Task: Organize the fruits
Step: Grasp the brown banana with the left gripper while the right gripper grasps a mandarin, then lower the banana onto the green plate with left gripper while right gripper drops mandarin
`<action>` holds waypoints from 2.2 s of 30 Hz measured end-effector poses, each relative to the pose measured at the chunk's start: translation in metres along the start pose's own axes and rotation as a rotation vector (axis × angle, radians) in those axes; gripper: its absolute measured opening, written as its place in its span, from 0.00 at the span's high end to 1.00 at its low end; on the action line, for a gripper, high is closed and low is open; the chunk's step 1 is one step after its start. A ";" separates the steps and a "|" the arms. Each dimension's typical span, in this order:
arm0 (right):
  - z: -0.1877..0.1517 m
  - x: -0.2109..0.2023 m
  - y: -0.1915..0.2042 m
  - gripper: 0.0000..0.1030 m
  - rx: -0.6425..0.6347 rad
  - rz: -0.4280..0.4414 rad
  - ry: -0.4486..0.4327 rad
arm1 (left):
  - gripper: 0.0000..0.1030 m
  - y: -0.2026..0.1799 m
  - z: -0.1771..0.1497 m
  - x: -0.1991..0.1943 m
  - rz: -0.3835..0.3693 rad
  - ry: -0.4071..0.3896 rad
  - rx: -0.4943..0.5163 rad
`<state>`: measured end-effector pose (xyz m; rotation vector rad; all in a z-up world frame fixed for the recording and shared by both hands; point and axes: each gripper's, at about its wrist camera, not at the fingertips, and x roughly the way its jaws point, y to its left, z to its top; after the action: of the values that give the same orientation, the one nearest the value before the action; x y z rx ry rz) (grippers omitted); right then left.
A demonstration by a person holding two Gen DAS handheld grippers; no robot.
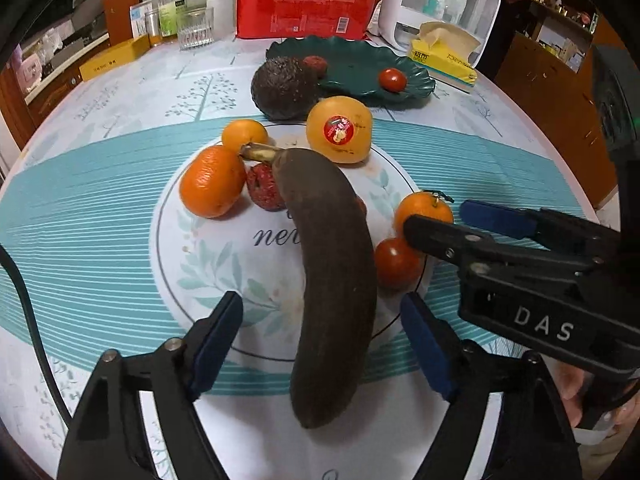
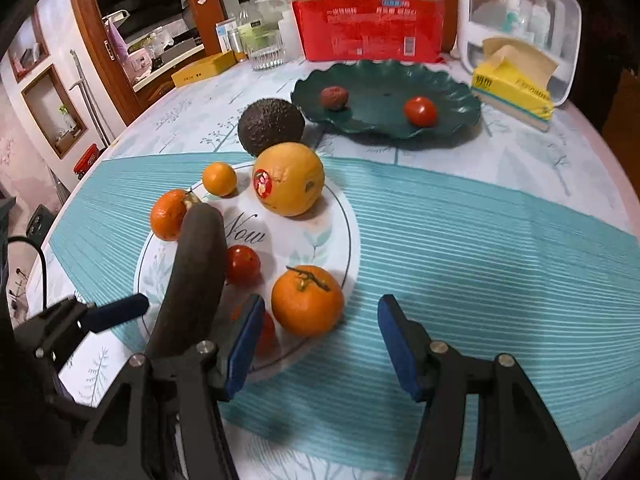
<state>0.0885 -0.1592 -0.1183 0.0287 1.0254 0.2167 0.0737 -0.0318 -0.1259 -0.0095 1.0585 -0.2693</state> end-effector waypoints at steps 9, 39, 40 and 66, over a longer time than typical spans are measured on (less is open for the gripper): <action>0.002 0.006 -0.007 0.61 0.046 0.097 0.002 | 0.62 -0.001 0.004 0.006 -0.029 -0.016 -0.008; -0.009 -0.044 0.004 0.63 -0.018 0.064 -0.128 | 0.70 0.017 -0.005 -0.029 -0.078 -0.067 -0.053; -0.009 -0.044 0.004 0.63 -0.017 0.064 -0.128 | 0.70 0.019 -0.005 -0.026 -0.085 -0.057 -0.059; 0.054 -0.099 -0.020 0.63 -0.003 0.044 -0.235 | 0.70 -0.020 0.098 -0.116 -0.032 -0.302 0.148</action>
<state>0.0882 -0.1936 -0.0091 0.0725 0.7906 0.2487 0.1003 -0.0374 0.0251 0.0647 0.7370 -0.3627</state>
